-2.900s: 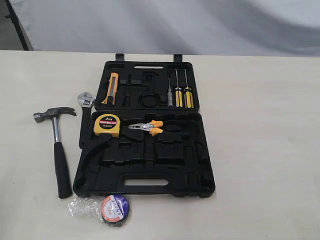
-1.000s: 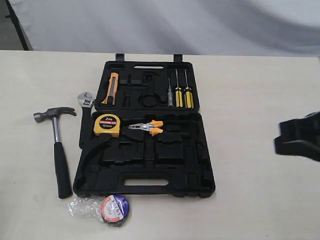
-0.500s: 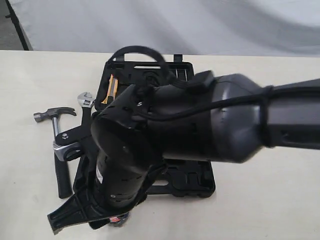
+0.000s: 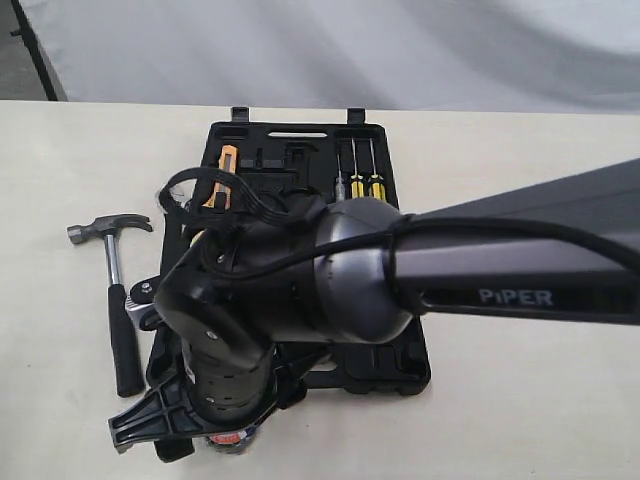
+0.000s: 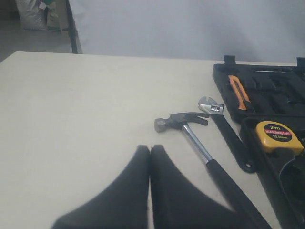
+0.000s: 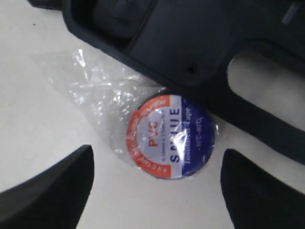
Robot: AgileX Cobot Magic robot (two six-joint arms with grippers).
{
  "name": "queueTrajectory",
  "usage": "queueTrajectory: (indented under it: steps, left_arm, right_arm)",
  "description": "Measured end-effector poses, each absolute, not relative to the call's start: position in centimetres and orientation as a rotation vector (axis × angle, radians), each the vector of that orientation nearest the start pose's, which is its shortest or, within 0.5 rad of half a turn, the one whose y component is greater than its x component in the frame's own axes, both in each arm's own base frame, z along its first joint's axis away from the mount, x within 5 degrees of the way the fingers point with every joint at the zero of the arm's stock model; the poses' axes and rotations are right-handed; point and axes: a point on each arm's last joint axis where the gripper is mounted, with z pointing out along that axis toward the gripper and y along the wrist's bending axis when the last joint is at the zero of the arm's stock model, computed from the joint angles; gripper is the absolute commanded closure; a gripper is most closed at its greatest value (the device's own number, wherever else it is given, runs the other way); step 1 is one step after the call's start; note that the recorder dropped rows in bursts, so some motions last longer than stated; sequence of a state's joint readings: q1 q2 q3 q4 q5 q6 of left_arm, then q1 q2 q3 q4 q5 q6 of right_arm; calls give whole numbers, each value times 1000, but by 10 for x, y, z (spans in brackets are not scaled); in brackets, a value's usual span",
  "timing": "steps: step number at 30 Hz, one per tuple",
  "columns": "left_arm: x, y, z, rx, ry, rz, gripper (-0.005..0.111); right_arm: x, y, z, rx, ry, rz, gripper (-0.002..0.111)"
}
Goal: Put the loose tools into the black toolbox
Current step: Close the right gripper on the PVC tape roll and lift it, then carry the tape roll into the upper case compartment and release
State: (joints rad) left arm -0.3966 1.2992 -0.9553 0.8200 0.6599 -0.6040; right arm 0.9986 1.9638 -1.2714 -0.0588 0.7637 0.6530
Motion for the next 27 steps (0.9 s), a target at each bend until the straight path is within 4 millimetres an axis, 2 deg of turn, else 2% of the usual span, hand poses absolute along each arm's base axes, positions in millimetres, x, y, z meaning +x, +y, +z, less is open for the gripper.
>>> queueTrajectory:
  steps: [6, 8, 9, 11, 15, 17, 20, 24, 27]
  left_arm:
    - [264, -66, 308, 323, 2224, 377, 105]
    - [264, -66, 308, 323, 2224, 377, 105]
    - [264, -66, 308, 323, 2224, 377, 105]
    - [264, -66, 308, 323, 2224, 377, 105]
    - [264, -66, 308, 323, 2224, 377, 105]
    - [264, -66, 308, 323, 2224, 377, 105]
    - [264, -66, 308, 323, 2224, 377, 105]
    - [264, -66, 308, 323, 2224, 377, 105]
    - [264, -66, 308, 323, 2224, 377, 105]
  right_arm:
    - [214, 320, 140, -539, 2904, 132, 39]
    - [214, 320, 136, -537, 2908, 121, 46]
    - [214, 320, 134, -538, 2912, 115, 51]
    - [215, 320, 133, -540, 2913, 109, 69]
    - [214, 320, 132, -527, 2920, 116, 109]
    - [213, 320, 135, -540, 2926, 124, 108]
    - [210, 319, 152, -579, 2910, 160, 108]
    - [206, 311, 194, -648, 2832, 238, 108]
    - [220, 292, 225, -616, 2769, 297, 108]
